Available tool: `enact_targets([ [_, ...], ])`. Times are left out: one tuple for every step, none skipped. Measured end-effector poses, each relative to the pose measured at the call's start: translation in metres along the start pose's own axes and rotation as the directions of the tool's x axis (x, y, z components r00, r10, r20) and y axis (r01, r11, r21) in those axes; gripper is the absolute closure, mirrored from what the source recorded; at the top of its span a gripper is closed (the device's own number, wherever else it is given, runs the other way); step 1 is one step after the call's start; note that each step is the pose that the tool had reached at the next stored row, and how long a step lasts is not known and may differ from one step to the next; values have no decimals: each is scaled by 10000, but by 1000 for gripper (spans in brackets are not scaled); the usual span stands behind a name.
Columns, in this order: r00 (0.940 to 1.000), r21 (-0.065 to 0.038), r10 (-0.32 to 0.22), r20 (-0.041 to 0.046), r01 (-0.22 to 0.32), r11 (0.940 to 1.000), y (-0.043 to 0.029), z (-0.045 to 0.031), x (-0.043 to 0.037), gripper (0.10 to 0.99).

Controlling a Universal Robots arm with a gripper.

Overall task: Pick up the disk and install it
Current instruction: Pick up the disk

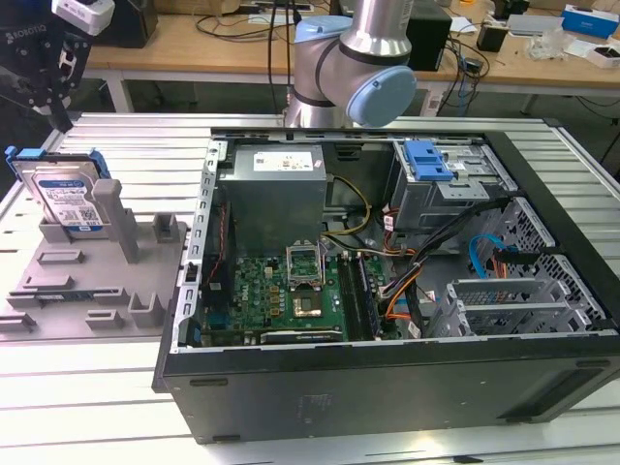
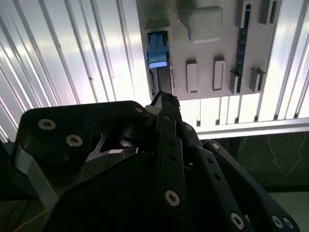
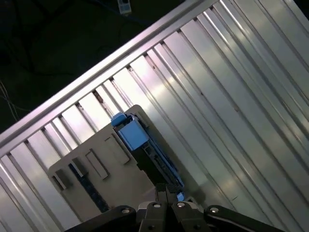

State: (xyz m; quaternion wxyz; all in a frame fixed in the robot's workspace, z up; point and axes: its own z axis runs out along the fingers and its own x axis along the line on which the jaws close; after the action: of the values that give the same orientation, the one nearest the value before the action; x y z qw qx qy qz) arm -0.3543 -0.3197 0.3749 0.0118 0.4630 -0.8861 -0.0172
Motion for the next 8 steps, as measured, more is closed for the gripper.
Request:
enact_targets([
  [9996, 2, -282, -13, 282, 9996, 1, 1, -1, 980],
  [9989, 3, -462, -21, 462, 9989, 2, 1, -2, 980],
  [9979, 4, -653, -30, 653, 9979, 1, 1, -3, 980],
  [9963, 5, -864, -41, 864, 9963, 2, 2, -3, 980],
  [9941, 7, -1087, -51, 1087, 9941, 2, 3, -3, 980],
  [9918, 7, -1275, -61, 1275, 9918, 2, 4, -3, 980],
  [9876, 9, -1566, -76, 1566, 9877, 1, 7, -3, 980],
  [9813, 11, -1924, -99, 1925, 9813, 1, 11, -3, 980],
])
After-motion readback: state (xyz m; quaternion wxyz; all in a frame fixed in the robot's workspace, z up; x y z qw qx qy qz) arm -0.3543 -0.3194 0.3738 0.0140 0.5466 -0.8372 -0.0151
